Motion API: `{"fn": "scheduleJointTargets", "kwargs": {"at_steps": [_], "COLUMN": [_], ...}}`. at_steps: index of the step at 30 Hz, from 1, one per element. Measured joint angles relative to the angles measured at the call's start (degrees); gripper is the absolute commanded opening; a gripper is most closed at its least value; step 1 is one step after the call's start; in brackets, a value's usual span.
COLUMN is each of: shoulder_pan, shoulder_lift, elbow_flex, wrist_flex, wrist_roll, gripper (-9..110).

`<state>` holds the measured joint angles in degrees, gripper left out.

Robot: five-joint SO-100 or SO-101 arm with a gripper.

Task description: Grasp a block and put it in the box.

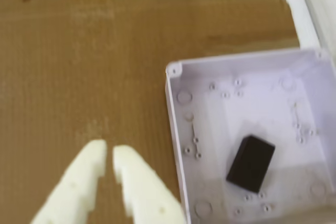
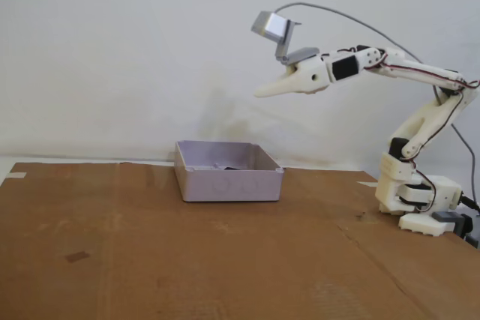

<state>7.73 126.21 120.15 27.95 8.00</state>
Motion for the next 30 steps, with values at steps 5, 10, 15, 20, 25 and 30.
{"fn": "scheduleJointTargets", "kwargs": {"at_steps": [5,10,15,20,25,30], "shoulder_pan": [0.2,0.1,0.1,0.1,0.1,0.1], "shoulder_lift": [6.8,14.2,21.2,27.4,32.6,36.9], "elbow_flex": [6.7,13.7,20.7,25.7,30.1,33.8], "wrist_flex": [0.0,0.0,0.0,0.0,0.0,0.0], "wrist_roll": [0.0,0.0,0.0,0.0,0.0,0.0], "gripper": [0,0,0,0,0,0]}}
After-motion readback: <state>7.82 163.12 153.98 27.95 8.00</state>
